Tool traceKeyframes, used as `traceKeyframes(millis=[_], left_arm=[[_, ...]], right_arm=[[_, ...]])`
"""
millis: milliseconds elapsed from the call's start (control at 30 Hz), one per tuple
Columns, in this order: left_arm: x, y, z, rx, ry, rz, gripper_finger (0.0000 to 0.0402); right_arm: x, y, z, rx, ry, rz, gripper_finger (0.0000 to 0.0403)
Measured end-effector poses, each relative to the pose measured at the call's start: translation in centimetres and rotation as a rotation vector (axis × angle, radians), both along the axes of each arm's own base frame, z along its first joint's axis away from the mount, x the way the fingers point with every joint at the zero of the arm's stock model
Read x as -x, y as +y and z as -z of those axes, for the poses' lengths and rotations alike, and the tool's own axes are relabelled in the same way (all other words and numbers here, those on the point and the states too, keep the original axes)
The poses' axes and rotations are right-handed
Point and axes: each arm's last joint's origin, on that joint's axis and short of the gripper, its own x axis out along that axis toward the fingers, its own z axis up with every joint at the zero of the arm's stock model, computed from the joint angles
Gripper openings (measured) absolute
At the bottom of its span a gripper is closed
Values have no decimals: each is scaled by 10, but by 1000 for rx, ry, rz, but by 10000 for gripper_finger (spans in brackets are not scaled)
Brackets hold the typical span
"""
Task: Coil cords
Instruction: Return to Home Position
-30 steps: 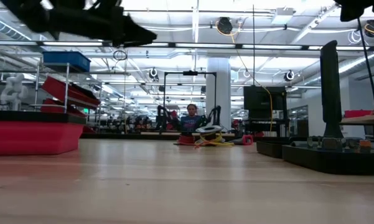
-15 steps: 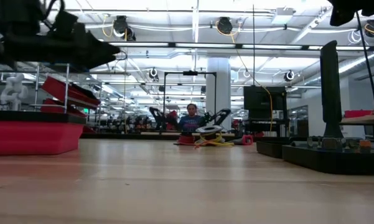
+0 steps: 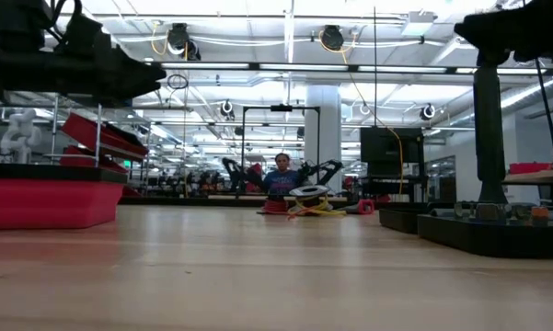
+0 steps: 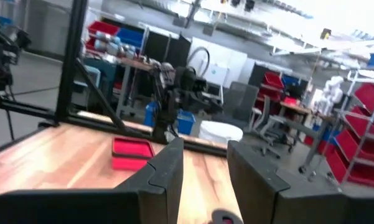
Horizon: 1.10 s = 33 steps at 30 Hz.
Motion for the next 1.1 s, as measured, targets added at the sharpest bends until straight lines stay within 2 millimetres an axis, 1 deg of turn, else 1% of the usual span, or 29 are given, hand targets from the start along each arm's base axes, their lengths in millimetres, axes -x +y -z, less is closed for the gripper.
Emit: traceKeyframes(millis=[333,467,533,600,733,900,1100], left_arm=[[0,0,3,10,30,9,270],[0,0,3,10,30,9,270],[0,0,3,10,30,10,270],[0,0,3,10,31,9,270],[0,0,2,4,23,2,270],[1,0,-2,-10,-21,-8,270],[1,0,-1,-4,-3,-8,270]], right_arm=[[-3,-4,11,-20,99,3,113],[-4,-6,20,-48,160,-6,113],[-6,-7,27,-64,175,-22,113],[-9,-8,33,-80,170,-36,113],[-12,-10,39,-97,135,-56,113],[-11,-11,36,-60,100,-29,113],[-11,-14,30,-52,38,69,113]])
